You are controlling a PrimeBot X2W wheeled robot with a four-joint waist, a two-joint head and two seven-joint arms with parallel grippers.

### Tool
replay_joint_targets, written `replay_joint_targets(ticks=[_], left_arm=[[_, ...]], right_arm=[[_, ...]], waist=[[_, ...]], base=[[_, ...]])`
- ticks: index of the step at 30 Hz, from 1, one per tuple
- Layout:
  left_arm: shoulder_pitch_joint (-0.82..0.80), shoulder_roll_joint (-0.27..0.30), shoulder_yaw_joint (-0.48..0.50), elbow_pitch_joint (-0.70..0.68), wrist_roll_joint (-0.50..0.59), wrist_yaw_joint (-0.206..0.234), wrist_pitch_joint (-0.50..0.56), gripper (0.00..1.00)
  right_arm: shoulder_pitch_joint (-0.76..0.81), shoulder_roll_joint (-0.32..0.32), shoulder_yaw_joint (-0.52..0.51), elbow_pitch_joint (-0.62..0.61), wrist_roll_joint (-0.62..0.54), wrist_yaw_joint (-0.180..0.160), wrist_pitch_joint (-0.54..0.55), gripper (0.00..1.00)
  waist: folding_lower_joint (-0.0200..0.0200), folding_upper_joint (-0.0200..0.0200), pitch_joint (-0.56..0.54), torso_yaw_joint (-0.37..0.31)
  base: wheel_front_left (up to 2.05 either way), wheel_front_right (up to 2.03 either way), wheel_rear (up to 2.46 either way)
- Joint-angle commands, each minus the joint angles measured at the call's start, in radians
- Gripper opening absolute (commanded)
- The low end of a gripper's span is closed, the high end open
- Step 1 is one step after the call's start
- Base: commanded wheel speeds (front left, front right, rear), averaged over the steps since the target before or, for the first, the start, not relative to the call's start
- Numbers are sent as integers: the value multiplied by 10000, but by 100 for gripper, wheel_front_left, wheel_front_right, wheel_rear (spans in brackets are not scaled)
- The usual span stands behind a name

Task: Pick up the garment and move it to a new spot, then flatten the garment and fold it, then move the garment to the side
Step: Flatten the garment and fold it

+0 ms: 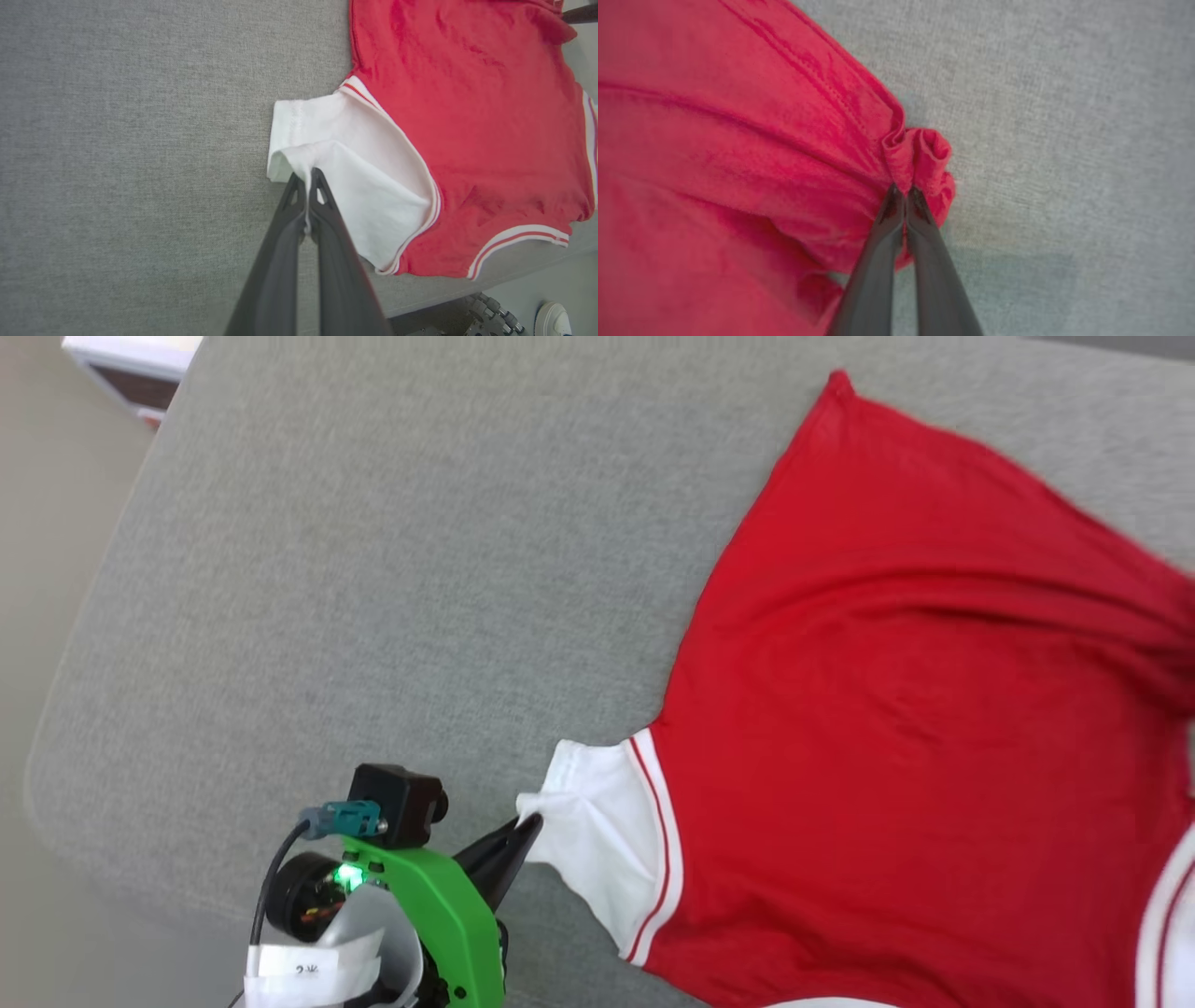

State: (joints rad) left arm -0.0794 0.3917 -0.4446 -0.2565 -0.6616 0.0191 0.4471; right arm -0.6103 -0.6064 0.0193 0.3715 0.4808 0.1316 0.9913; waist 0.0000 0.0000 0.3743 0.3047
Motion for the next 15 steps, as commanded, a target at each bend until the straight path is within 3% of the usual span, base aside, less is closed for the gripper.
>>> replay_joint_targets(ticks=[1, 15], left_arm=[[174, 93, 67, 51, -70, 83, 16, 0], [1096, 257, 338, 226, -327, 535, -89, 0]], right_arm=[[697, -167, 357, -55, -101, -9, -224, 0], [3691, 348, -225, -446, 980, -9, -1556, 0]], waist=[[0, 0, -1120, -939], [0, 0, -2522, -1843]], base=[[0, 0, 0], [0, 0, 0]])
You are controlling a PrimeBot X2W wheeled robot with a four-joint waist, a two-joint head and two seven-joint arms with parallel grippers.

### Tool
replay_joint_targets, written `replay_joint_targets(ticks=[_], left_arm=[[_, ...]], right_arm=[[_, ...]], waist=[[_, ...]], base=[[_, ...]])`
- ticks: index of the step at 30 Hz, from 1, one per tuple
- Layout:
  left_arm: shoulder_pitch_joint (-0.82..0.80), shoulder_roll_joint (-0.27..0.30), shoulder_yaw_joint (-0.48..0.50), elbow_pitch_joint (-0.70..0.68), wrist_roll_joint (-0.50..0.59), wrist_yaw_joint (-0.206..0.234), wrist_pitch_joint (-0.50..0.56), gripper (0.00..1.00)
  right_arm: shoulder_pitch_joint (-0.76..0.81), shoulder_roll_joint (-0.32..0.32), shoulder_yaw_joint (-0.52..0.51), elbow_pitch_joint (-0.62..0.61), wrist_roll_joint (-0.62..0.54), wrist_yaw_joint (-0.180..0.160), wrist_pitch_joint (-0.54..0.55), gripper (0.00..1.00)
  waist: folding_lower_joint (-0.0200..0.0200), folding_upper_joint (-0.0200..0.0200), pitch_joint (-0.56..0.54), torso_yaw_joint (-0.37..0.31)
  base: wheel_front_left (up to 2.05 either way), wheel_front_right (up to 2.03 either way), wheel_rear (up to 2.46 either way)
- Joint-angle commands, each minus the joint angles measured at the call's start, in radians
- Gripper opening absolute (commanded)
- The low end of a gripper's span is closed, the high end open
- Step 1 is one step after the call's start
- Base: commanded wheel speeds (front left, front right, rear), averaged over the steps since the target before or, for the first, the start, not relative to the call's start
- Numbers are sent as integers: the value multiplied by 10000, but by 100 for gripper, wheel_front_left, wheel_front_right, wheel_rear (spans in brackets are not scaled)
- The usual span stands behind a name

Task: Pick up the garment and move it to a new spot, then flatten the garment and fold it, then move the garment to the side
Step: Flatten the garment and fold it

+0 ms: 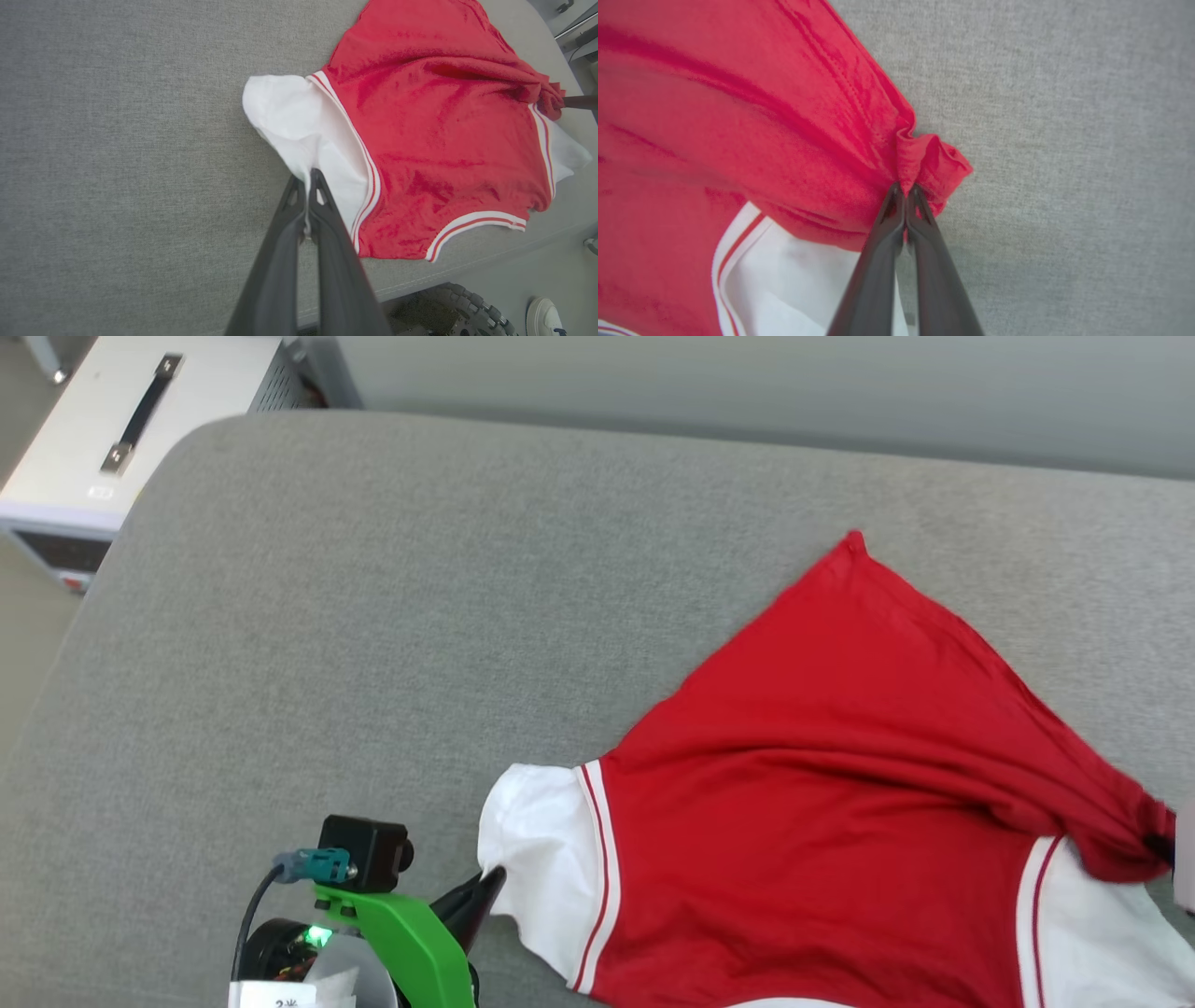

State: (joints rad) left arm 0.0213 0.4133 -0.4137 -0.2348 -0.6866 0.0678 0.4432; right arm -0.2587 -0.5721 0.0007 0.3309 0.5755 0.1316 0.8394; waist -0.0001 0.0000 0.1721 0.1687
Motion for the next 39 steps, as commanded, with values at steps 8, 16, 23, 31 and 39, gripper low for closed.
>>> replay_joint_targets(ticks=[8, 16, 23, 31, 39], left_arm=[[265, -132, -30, 98, -204, 10, -306, 0], [286, -314, -267, 398, -323, -222, -453, 0], [249, -292, -301, 530, -302, -287, -554, 0], [186, -191, -265, 392, -176, -234, -640, 0], [-11, -90, -266, -27, -19, -177, -616, 0]], right_arm=[[1960, 211, -925, -859, 285, -9, -44, 0], [3206, 840, -1413, -1458, 75, -9, 111, 0], [3411, 973, -1440, -1582, -114, -9, 61, 49], [2946, 605, -1391, -2324, 252, -9, 557, 100], [1456, 174, -1138, -3821, 436, -9, 2335, 100]], waist=[[1, 0, -772, -666], [1, 0, -849, -747], [1, 0, -867, -734], [1, 0, -771, -710], [1, 0, -148, -495]], base=[[0, 0, 0], [0, 0, 0], [0, 0, 0], [0, 0, 0], [0, 0, 0]])
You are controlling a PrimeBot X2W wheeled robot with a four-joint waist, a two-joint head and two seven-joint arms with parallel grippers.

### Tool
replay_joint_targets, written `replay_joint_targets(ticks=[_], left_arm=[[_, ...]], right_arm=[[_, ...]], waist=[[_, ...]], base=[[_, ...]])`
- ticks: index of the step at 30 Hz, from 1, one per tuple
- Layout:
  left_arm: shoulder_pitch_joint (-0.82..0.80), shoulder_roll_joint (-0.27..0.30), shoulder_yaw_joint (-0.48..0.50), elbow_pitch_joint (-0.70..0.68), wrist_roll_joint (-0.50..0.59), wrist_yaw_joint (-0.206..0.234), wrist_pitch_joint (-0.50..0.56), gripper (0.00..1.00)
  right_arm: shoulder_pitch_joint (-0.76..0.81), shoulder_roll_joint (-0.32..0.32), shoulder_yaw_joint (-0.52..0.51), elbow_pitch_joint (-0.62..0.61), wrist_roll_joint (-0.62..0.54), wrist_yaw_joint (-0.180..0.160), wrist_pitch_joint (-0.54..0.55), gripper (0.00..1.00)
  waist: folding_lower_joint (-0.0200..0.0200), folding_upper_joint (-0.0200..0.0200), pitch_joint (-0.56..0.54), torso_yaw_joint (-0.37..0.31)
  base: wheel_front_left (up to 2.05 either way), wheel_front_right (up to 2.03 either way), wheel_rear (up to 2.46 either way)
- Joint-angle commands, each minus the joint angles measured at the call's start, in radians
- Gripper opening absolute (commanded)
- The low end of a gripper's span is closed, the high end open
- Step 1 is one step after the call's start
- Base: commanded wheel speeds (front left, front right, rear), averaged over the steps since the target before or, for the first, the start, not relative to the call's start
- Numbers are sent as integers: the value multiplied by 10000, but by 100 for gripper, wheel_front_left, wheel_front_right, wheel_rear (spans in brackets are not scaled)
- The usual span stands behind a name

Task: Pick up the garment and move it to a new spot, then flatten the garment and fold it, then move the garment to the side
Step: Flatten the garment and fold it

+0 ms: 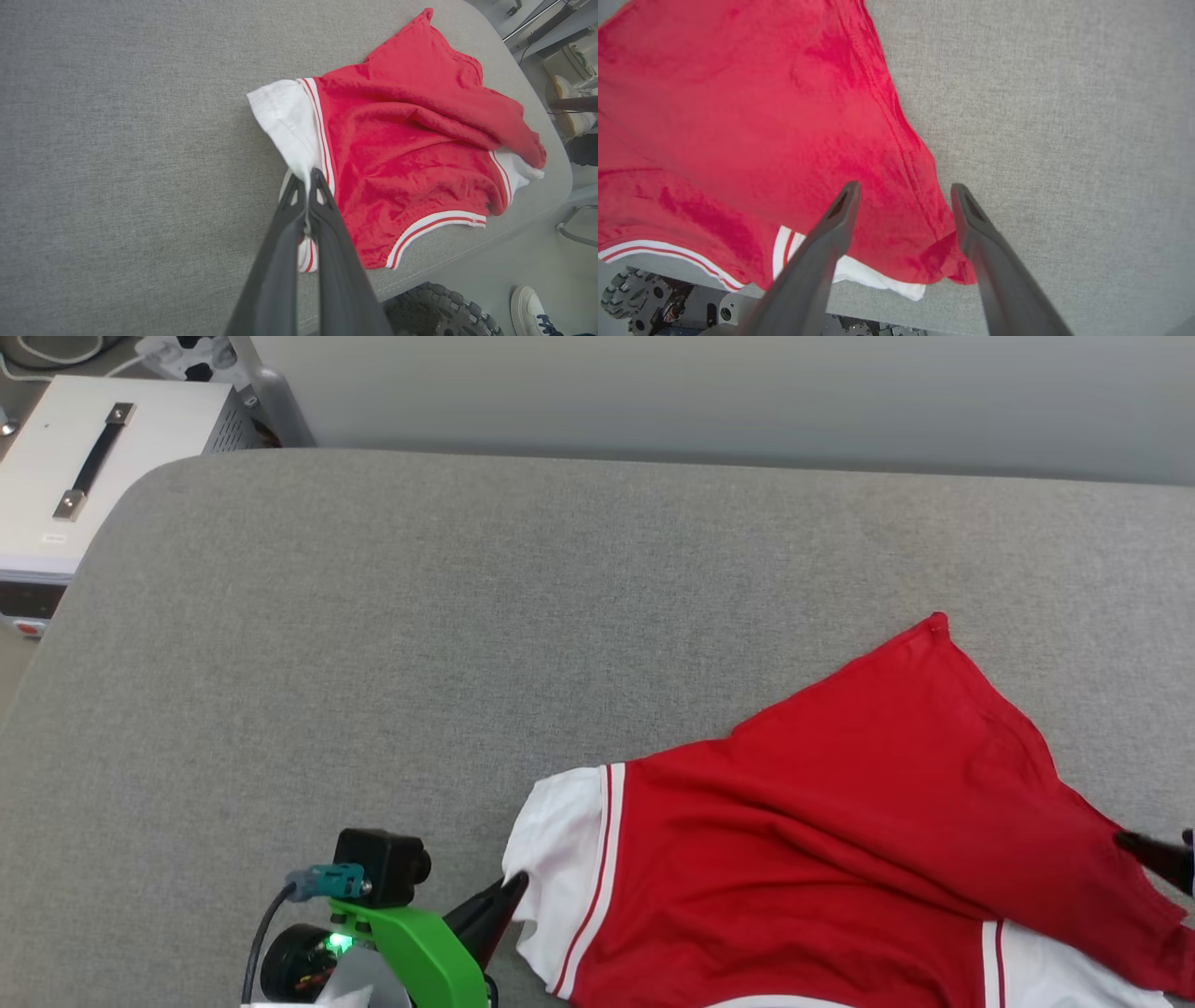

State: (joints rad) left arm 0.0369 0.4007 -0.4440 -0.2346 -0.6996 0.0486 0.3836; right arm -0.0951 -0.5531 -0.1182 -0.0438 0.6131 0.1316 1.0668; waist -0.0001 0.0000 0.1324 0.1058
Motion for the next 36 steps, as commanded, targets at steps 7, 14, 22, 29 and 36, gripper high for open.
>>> replay_joint_targets(ticks=[7, 14, 22, 29, 36], left_arm=[[-704, 0, -59, -377, 385, -38, -58, 0], [-1198, -222, -187, -454, 476, -170, -211, 0], [-1600, -514, -381, -267, 455, -428, -477, 0], [-1825, -730, -548, 12, 487, -571, -698, 0], [-1946, -847, -671, 252, 494, -638, -793, 0]], right_arm=[[-2291, 163, 572, -564, -369, -9, 1235, 100], [-4267, 204, 1170, 475, -1127, -9, 1452, 100], [-5512, -91, 1556, 1733, -1717, -9, 1584, 100], [-5687, -386, 2018, 2402, -1834, -9, 1585, 100], [-5256, -503, 2396, 2773, -1643, -9, 1670, 100]], waist=[[1, 0, 1257, 699], [1, 0, 2268, 1439], [1, 0, 2957, 2101], [1, 0, 3204, 2418], [1, 0, 3285, 2600]], base=[[0, 0, 0], [0, 0, 0], [0, 0, 0], [0, 0, 0], [0, 0, 0]])
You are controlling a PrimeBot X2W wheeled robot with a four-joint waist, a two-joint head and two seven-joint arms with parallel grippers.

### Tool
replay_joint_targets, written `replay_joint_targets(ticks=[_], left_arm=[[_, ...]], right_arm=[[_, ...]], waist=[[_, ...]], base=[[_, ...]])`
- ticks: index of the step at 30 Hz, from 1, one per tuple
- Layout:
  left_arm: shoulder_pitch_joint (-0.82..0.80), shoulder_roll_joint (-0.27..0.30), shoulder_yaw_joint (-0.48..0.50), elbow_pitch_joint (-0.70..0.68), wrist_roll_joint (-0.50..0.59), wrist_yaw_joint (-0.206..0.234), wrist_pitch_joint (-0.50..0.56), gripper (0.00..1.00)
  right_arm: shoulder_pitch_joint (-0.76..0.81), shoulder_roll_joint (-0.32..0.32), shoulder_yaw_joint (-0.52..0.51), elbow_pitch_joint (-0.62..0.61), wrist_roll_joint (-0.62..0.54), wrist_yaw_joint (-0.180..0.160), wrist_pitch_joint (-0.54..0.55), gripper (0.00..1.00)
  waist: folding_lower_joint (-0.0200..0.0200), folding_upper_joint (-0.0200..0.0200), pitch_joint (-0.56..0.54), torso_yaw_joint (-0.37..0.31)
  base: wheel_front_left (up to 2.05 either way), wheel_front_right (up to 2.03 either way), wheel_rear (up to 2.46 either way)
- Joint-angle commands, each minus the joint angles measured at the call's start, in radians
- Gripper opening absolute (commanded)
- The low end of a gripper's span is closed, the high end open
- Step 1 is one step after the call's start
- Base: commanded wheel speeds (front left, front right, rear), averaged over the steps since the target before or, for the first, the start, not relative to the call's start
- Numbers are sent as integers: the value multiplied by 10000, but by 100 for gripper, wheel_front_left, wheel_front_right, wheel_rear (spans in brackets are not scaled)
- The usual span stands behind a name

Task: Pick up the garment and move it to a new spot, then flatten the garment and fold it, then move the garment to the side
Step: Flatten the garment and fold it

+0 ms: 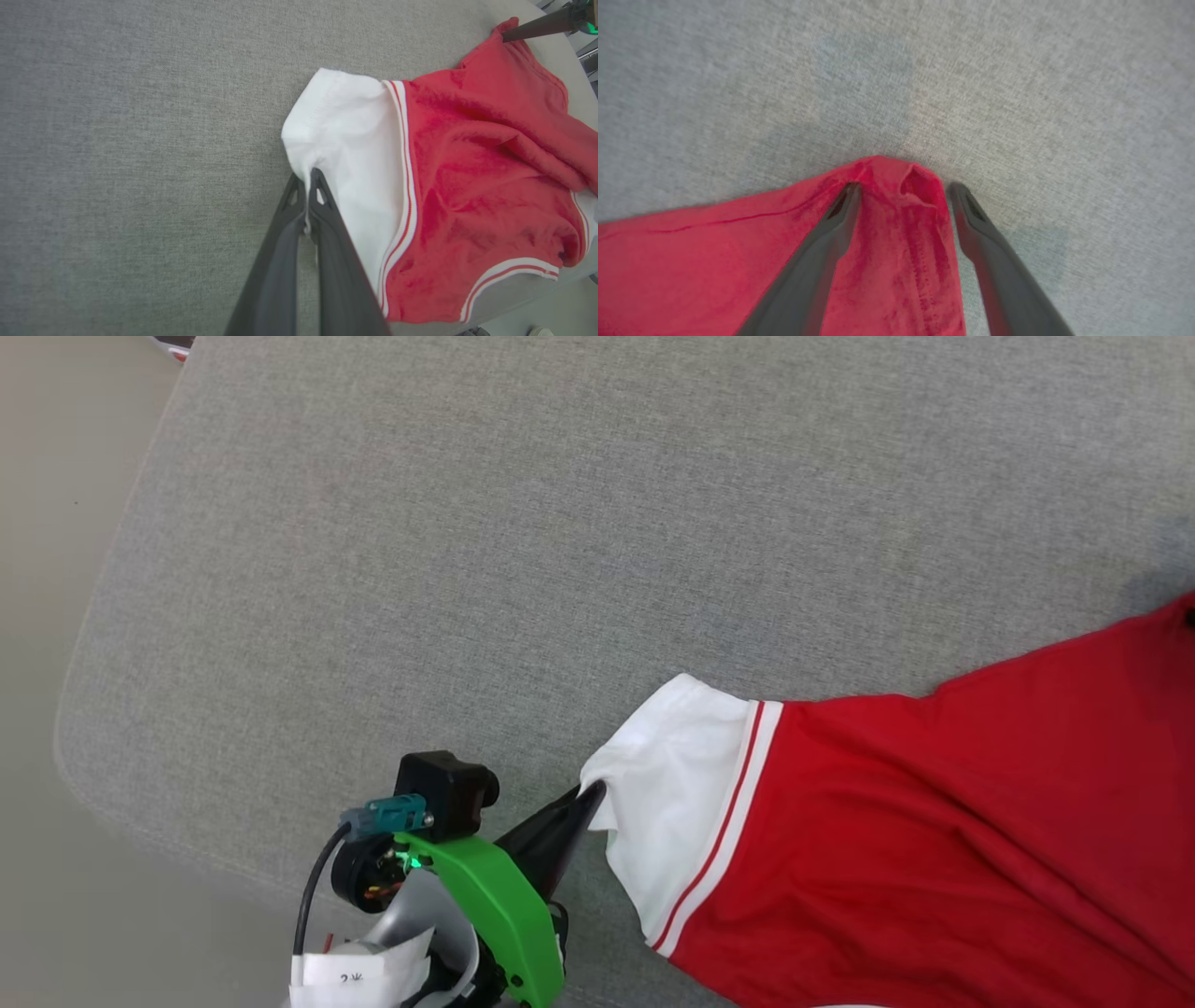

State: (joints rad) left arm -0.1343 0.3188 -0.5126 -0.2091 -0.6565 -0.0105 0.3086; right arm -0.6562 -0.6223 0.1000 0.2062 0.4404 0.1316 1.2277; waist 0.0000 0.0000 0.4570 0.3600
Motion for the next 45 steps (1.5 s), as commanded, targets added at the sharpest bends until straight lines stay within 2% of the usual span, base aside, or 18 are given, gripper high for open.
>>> replay_joint_targets(ticks=[1, 3, 10, 15, 24, 35, 45], left_arm=[[-246, -37, 6, 28, 52, -56, -50, 0], [-263, -32, 54, 83, 39, -33, -92, 0], [-271, 82, 186, 232, 9, -3, -181, 0], [-262, 117, 333, 306, -24, 46, -350, 0], [-326, 316, 936, 147, -58, 265, -796, 0], [-1090, 833, 1857, -264, 154, 577, -1041, 0], [-1904, 1101, 2498, -617, 557, 1001, -1293, 0]], right_arm=[[435, 175, 258, 310, 110, -9, 84, 58], [538, 185, 285, 343, 121, -9, 65, 0], [519, 397, 345, 441, 247, -9, -706, 0], [307, 768, 280, 707, 372, -9, -1826, 0], [-44, 1024, 635, 1148, 726, -9, -3979, 0], [-322, 889, 983, 1082, 1393, -9, -6007, 0], [-23, 854, 785, 422, 1745, -9, -7118, 0]], waist=[[0, 0, 34, 73], [0, 0, 17, 82], [0, 0, -322, -106], [0, 0, -869, -413], [0, 0, -2130, -1194], [0, 0, -3295, -2223], [0, 0, -4090, -2867]], base=[[0, 0, 0], [0, 0, 0], [0, 0, 0], [0, 0, 0], [0, 0, 0], [0, 0, 0], [0, 0, 0]])
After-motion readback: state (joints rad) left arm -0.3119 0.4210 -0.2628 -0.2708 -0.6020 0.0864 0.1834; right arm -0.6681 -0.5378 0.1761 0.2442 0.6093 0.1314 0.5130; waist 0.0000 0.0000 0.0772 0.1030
